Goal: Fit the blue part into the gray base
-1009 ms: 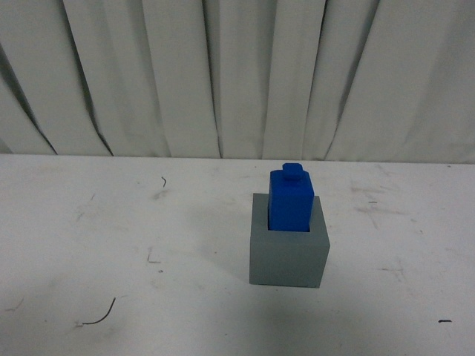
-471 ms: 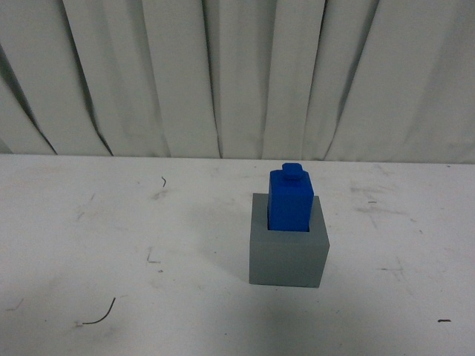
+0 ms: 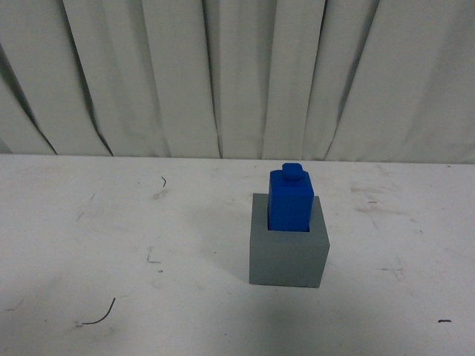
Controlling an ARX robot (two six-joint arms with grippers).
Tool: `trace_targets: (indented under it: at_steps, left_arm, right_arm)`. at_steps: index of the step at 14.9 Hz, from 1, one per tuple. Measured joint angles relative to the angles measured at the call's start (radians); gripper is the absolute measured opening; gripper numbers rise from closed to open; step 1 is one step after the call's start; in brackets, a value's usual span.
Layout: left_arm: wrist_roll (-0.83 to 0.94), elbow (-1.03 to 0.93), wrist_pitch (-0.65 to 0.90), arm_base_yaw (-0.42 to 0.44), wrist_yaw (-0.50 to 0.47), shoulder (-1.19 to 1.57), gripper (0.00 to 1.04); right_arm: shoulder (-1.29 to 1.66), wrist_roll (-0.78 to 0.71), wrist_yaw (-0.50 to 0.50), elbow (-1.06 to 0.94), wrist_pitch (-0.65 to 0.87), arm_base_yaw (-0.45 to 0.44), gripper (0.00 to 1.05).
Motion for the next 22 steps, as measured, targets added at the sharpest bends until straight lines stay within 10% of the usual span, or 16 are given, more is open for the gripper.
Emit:
trace_targets:
  at_steps: [9,22]
  left_arm:
    - [0.0,0.0,0.0,0.0,0.0,0.0,0.98]
    - [0.0,0.0,0.0,0.0,0.0,0.0,0.98]
  right_arm:
    - [0.0,0.002,0.0,0.0,0.0,0.0,1.0]
    - [0.0,0.002,0.0,0.0,0.0,0.0,0.98]
